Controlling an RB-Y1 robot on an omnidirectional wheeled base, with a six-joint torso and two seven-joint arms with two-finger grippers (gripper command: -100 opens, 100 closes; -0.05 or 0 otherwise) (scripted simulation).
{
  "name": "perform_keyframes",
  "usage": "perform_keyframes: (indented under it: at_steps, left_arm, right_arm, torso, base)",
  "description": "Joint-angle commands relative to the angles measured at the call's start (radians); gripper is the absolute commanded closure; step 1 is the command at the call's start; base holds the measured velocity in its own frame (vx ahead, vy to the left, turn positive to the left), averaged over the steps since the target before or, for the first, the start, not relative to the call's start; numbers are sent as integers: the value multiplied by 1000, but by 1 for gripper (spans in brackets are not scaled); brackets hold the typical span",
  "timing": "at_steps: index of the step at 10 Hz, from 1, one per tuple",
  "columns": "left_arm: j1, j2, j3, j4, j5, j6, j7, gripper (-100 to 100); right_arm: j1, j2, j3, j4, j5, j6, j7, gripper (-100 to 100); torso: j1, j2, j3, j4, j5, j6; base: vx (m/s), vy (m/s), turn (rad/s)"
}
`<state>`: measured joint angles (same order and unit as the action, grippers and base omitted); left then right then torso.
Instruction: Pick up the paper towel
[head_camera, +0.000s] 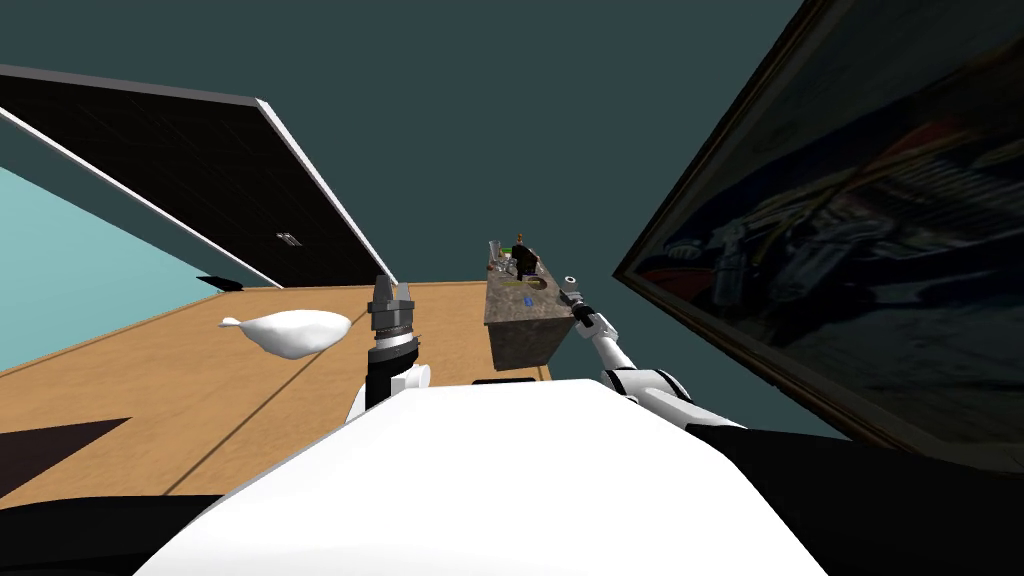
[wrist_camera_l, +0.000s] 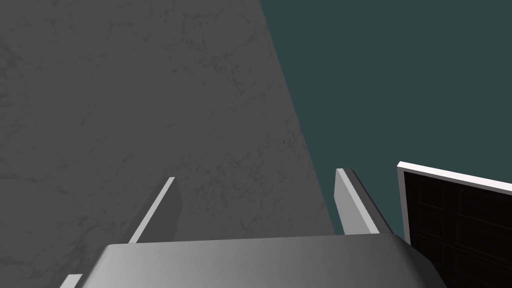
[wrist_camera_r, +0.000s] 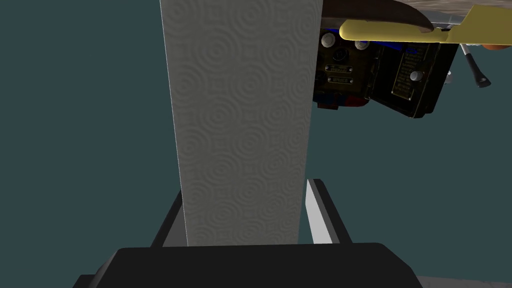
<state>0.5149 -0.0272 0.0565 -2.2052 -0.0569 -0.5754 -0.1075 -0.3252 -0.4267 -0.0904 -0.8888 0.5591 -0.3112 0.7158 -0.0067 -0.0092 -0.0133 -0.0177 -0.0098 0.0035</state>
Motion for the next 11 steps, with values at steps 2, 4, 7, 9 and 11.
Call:
perform_keyframes:
  at_steps: [2,4,7,9,11]
  left_arm:
    - [0,0,0,0,0,0,0,0]
    - [0,0,0,0,0,0,0,0]
    - [0,0,0,0,0,0,0,0]
    - [0,0,0,0,0,0,0,0]
    - [0,0,0,0,0,0,0,0]
  right_arm:
    - [48,-5,8,-74,0,16,-13,100]
    - [126,-9,-6,-148,-16,43,-14,100]
    - [208,-13,-20,-231,-32,71,-15,100]
    - [237,-13,-20,-285,-32,71,-15,100]
    - [309,-17,-34,-347,-48,98,-16,100]
  torso:
    - [-1,1,-1,-2,-1,1]
    - [-2,-1,-1,-2,-1,0]
    - [-3,-2,-2,-2,-2,0]
    - [-3,-2,-3,-5,-2,1]
    - [-3,-3,-4,-5,-3,0]
  base:
    - [5,1,-15]
    - [41,-8,136]
    - [33,-12,91]
    - [16,-4,-9]
    - [41,-8,144]
